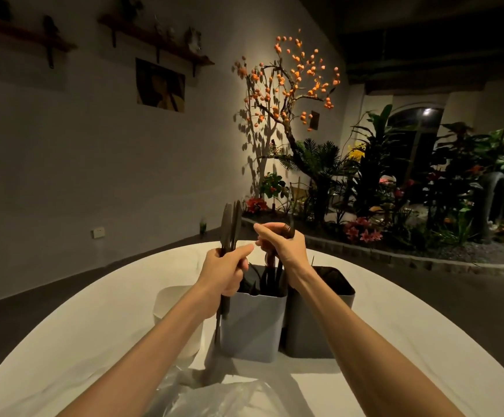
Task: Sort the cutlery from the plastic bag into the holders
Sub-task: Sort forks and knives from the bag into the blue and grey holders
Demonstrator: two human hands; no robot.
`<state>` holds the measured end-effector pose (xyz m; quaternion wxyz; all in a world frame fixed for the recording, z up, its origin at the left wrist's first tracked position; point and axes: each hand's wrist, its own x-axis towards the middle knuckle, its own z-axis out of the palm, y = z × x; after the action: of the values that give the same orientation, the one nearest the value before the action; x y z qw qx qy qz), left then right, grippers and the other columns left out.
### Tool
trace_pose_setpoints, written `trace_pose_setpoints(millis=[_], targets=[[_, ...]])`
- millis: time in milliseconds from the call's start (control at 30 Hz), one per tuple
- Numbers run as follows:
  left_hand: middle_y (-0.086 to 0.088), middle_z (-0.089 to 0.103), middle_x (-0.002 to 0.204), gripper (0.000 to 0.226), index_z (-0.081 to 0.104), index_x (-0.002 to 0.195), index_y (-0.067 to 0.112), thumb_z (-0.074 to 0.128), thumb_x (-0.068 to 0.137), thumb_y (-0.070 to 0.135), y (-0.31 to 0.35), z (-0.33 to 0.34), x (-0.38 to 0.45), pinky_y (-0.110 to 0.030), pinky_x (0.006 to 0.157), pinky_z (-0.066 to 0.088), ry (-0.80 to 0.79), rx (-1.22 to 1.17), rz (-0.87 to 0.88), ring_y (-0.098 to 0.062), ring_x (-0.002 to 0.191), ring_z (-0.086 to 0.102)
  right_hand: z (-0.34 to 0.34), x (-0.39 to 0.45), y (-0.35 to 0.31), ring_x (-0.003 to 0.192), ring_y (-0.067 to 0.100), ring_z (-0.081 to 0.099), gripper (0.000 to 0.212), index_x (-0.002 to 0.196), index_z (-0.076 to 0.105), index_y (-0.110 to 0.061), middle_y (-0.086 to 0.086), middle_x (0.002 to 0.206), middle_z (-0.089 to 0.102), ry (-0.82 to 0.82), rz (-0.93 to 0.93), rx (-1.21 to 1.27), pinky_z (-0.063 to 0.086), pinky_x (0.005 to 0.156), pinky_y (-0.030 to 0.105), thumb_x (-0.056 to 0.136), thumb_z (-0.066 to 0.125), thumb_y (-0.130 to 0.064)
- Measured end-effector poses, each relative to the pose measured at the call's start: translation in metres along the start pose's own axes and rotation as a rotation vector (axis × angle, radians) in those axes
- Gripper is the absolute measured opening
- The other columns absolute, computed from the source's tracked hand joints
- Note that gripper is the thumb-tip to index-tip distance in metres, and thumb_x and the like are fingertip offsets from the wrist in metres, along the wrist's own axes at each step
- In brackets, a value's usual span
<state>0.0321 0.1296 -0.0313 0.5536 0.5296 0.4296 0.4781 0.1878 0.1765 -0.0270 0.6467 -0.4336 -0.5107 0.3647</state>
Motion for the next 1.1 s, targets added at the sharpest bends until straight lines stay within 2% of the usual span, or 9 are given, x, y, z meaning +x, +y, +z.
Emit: trace_pose_setpoints(millis=[200,300,467,567,667,800,933,1033,1100], targets=[[-0.001,0.04,0.046,0.044,0.055,0.061,0.011,0.063,0.098,0.034,0.001,-0.002,0.007,-0.021,0.041,0.023,-0.029,-0.064,-0.021,-0.011,0.037,0.029,-0.008,0.006,-0.007,0.09,0.026,0.074,0.03,0.106,0.071,-0.009,0.012,0.095,0.076,-0.05,-0.042,-0.085,0.059,0.082,0.031,0.082,0.083,-0.024],[0.0,0.037,0.045,0.045,0.055,0.059,0.013,0.063,0.098,0.035,0.006,0.0,0.005,-0.023,0.041,0.021,-0.063,-0.133,-0.039,-0.011,0.038,0.027,-0.009,-0.002,-0.008,0.089,0.02,0.073,0.019,0.098,0.074,-0.013,0.006,0.088,0.076,-0.045,-0.085,-0.225,0.058,0.085,0.033,0.093,0.071,-0.031],[0.005,0.028,0.039,0.047,0.047,0.054,0.015,0.062,0.096,0.029,0.028,0.001,0.005,-0.021,0.036,0.02,-0.106,-0.408,0.055,-0.009,0.033,0.022,0.0,-0.061,-0.036,0.094,0.013,0.071,0.029,0.105,0.071,-0.014,0.003,0.095,0.074,-0.092,-0.14,-0.146,0.058,0.086,0.027,0.102,0.053,-0.037],[0.007,0.027,0.037,0.046,0.044,0.054,0.017,0.06,0.097,0.025,0.05,0.011,0.002,-0.019,0.032,0.019,-0.117,-0.602,0.094,-0.007,0.03,0.02,0.013,-0.099,-0.03,0.096,0.014,0.07,0.033,0.104,0.07,-0.012,0.005,0.099,0.073,0.069,-0.035,0.037,0.057,0.084,0.027,0.105,0.047,-0.036],[0.008,0.027,0.039,0.045,0.044,0.056,0.019,0.058,0.098,0.024,0.061,0.037,-0.008,-0.019,0.034,0.018,-0.143,-0.675,0.115,-0.006,0.031,0.021,0.027,-0.109,-0.036,0.086,0.02,0.067,0.033,0.098,0.069,-0.009,0.009,0.092,0.069,0.279,0.237,0.529,0.051,0.074,0.029,0.104,0.047,-0.033],[0.006,0.026,0.038,0.046,0.042,0.057,0.017,0.057,0.099,0.026,0.057,0.073,-0.024,-0.019,0.035,0.019,-0.219,-0.579,0.079,-0.008,0.032,0.02,0.028,-0.102,-0.056,0.062,0.017,0.056,0.047,0.057,0.063,-0.015,0.008,0.067,0.057,0.264,0.311,0.843,0.043,0.066,0.031,0.1,0.049,-0.028],[0.006,0.029,0.039,0.045,0.046,0.054,0.018,0.063,0.095,0.026,0.062,0.071,-0.024,-0.021,0.037,0.018,-0.199,-0.314,0.046,-0.009,0.034,0.022,-0.007,-0.104,-0.069,0.087,0.018,0.069,0.036,0.099,0.073,-0.009,0.011,0.091,0.074,0.211,0.087,0.358,0.05,0.075,0.028,0.091,0.062,-0.042],[0.002,0.038,0.046,0.038,0.051,0.061,0.014,0.06,0.097,0.022,0.056,0.072,-0.027,-0.024,0.041,0.022,-0.234,0.067,0.13,-0.011,0.038,0.029,-0.042,-0.09,-0.093,0.104,0.011,0.07,0.06,0.126,0.06,-0.022,0.0,0.11,0.073,-0.009,-0.11,0.011,0.053,0.087,0.026,0.075,0.078,-0.049],[0.001,0.049,0.052,0.03,0.054,0.068,0.01,0.06,0.097,0.016,0.044,0.085,-0.028,-0.021,0.043,0.03,-0.205,0.361,0.211,-0.01,0.041,0.042,-0.051,-0.079,-0.11,0.098,0.014,0.072,0.06,0.129,0.057,-0.023,-0.001,0.104,0.075,-0.099,-0.109,-0.046,0.055,0.086,0.03,0.078,0.083,-0.041]])
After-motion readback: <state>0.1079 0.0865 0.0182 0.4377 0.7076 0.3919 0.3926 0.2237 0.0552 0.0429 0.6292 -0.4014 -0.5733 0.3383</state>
